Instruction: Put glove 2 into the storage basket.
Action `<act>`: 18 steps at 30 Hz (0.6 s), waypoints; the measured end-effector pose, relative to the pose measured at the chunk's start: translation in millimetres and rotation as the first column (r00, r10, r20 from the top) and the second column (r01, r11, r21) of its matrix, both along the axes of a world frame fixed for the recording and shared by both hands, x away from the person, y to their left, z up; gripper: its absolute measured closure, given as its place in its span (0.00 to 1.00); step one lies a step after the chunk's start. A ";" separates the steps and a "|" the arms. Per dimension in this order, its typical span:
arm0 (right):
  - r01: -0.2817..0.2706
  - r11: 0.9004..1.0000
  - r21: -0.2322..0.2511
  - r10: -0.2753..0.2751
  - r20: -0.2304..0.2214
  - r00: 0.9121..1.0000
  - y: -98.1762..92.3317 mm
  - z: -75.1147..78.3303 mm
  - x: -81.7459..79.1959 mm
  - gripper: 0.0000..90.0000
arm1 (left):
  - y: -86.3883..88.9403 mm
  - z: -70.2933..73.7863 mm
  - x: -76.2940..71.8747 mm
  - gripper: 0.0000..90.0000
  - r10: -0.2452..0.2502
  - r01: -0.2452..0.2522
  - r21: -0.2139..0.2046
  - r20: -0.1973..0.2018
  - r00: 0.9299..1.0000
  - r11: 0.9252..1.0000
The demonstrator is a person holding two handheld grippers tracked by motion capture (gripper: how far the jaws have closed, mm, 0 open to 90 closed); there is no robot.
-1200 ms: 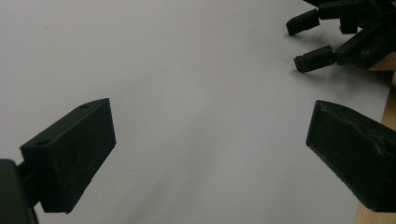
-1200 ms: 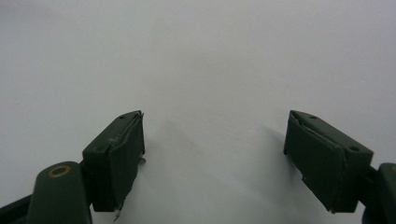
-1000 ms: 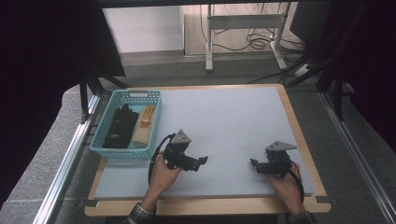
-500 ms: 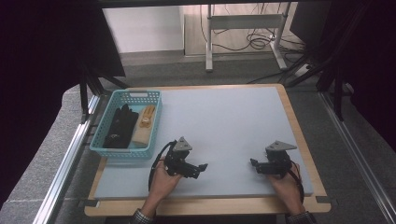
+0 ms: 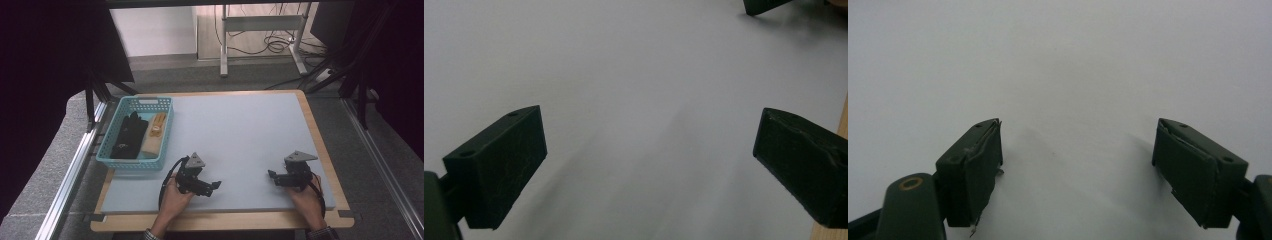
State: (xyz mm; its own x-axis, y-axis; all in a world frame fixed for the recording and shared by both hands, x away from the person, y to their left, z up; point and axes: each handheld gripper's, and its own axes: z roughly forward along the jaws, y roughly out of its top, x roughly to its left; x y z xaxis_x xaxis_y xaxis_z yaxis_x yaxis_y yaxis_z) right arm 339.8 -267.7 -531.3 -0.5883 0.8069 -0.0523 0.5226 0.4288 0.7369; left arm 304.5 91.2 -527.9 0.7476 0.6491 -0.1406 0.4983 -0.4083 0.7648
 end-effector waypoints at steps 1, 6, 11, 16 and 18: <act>0.000 1.000 0.000 0.000 0.000 1.000 0.0 0.0 0.0 0.22 | -0.3 -1.5 -0.2 0.01 -0.001 0.001 0.002 -0.003 1.000 1.000; 0.000 1.000 0.000 0.000 0.000 1.000 0.0 0.0 0.0 0.22 | -2.3 -9.1 -1.6 0.01 -0.006 0.007 0.018 -0.014 1.000 1.000; 0.000 1.000 0.000 0.000 0.000 1.000 0.0 0.0 0.0 0.22 | -4.0 -15.5 -2.8 0.01 -0.013 0.013 0.029 -0.023 1.000 0.999; 0.000 1.000 0.000 0.000 0.000 1.000 0.1 0.0 0.1 0.22 | -6.4 -16.2 -3.7 0.01 -0.018 0.019 0.044 -0.025 1.000 0.999; 0.000 1.000 -0.001 0.000 0.000 1.000 0.1 0.1 0.1 0.22 | -7.5 -16.1 -4.1 0.01 -0.022 0.024 0.062 -0.020 1.000 0.998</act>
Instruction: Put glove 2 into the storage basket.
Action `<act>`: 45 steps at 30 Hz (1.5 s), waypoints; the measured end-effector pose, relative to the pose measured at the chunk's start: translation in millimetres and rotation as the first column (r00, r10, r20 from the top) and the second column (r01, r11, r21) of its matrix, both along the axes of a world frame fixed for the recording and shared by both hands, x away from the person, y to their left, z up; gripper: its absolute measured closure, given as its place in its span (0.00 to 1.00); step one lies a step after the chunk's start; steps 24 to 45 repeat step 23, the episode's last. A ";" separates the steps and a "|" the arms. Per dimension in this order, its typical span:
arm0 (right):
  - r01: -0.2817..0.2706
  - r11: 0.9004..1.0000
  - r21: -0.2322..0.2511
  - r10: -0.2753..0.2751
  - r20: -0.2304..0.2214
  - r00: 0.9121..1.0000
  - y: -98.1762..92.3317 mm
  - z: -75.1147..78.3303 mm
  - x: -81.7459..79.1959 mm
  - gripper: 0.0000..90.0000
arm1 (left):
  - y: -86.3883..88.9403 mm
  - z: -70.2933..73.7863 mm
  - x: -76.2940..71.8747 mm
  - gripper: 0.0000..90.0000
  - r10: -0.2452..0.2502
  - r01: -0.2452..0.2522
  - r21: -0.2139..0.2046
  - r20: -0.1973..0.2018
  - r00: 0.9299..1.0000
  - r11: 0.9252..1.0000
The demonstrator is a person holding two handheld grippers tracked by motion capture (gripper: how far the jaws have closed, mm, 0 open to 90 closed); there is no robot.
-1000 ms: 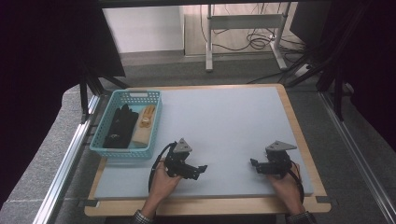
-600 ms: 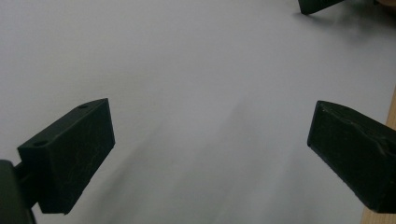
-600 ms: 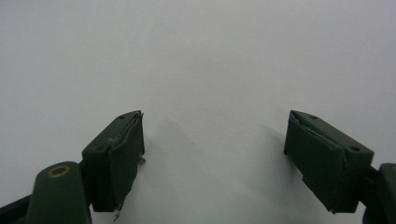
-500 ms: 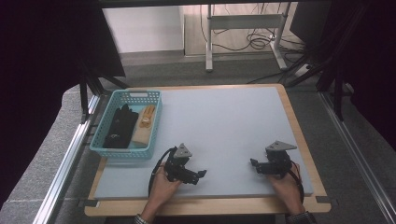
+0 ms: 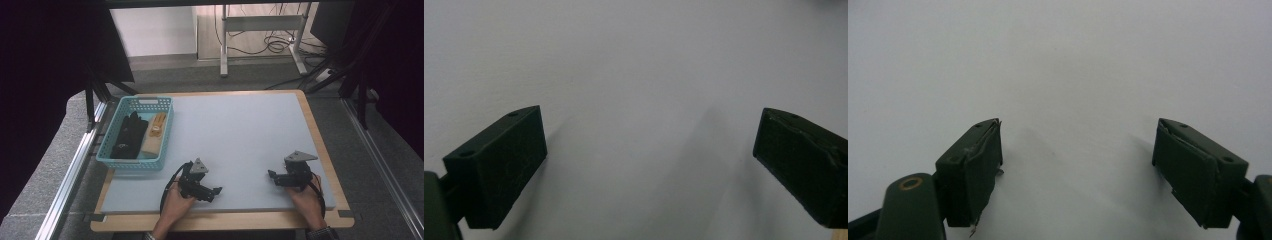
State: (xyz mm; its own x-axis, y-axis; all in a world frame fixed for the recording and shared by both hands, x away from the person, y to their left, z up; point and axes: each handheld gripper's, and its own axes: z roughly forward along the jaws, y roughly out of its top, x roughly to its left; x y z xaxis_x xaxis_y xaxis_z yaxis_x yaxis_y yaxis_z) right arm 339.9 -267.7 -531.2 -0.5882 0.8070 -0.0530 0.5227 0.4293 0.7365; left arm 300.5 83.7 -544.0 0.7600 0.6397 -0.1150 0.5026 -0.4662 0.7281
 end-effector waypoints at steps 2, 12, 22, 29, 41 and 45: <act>0.000 1.000 0.001 0.000 0.000 1.000 0.0 0.0 0.0 0.22 | -1.2 -0.3 -0.2 0.01 -0.001 0.001 0.011 0.000 1.000 1.000; 0.000 1.000 0.000 0.000 -0.001 1.000 0.0 0.1 0.1 0.22 | -7.0 -1.5 -1.2 0.01 0.003 -0.004 0.067 0.012 1.000 0.998; 0.000 1.000 0.002 0.000 -0.001 1.000 -0.1 -0.2 0.0 0.22 | -10.3 -2.1 -3.0 0.01 0.003 -0.006 0.096 0.027 1.000 0.995; 0.000 1.000 0.002 0.000 -0.002 1.000 -0.2 -0.3 0.0 0.21 | -10.2 -2.1 -3.0 0.01 0.004 -0.006 0.096 0.027 1.000 0.995; 0.000 1.000 0.002 0.000 -0.002 1.000 -0.2 -0.3 0.0 0.21 | -10.2 -2.1 -3.0 0.01 0.004 -0.006 0.096 0.027 1.000 0.995; 0.000 1.000 0.002 0.000 -0.002 1.000 -0.2 -0.3 0.0 0.21 | -10.2 -2.1 -3.0 0.01 0.004 -0.006 0.096 0.027 1.000 0.995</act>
